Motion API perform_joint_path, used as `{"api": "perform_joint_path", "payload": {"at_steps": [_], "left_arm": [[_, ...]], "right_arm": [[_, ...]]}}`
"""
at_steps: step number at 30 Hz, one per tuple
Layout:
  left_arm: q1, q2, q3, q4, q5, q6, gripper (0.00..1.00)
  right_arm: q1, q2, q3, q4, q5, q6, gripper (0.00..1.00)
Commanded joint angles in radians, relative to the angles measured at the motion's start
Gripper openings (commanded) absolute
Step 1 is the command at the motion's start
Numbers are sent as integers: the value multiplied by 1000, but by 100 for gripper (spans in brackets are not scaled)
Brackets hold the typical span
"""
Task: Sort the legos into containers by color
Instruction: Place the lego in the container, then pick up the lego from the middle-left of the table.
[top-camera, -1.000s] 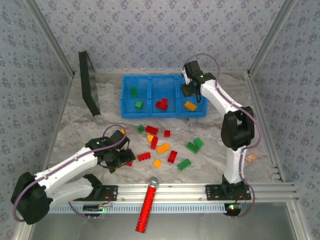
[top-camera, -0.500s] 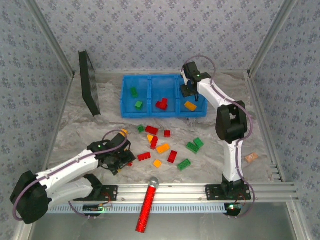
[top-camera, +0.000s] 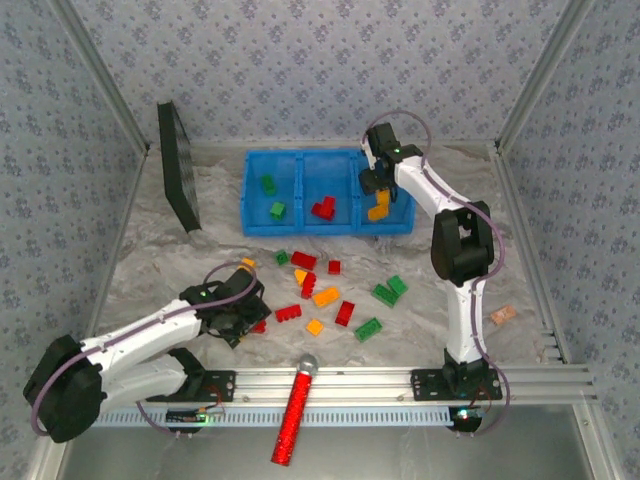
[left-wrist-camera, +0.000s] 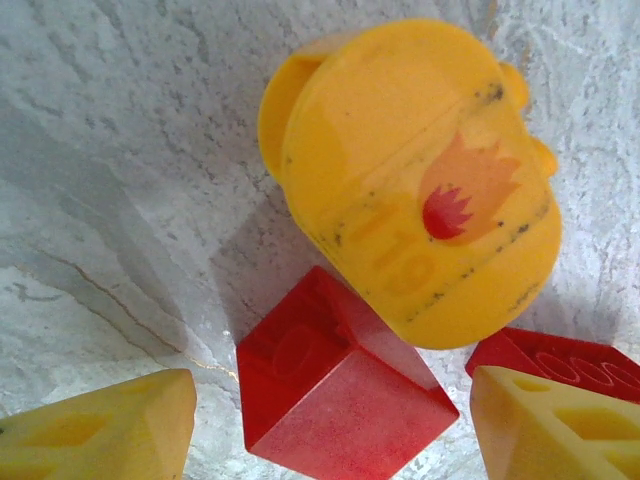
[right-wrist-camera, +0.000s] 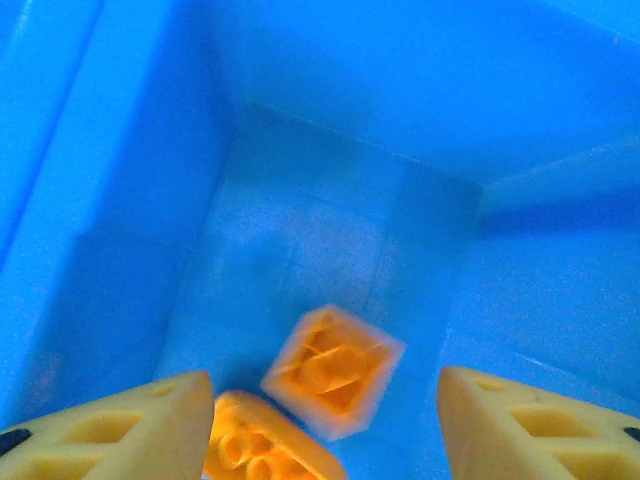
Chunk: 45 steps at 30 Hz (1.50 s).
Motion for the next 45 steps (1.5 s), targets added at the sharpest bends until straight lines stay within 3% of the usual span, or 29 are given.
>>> {"api": "perform_joint_path", "payload": {"at_steps": [1, 17, 28, 45], "left_arm": [[-8, -7, 6, -4, -32, -52, 73], [-10, -57, -32, 16, -7, -110, 69], [-37, 20, -26, 72, 19, -143, 67], [-40, 32, -15, -18, -11, -90, 43]], "right_arm": [[0, -8, -2, -4, -19, -11, 65], [16, -43, -20, -6, -13, -16, 67], [16, -48, -37, 4, -8, -16, 67], [13, -48, -51, 6, 2, -27, 67]]}}
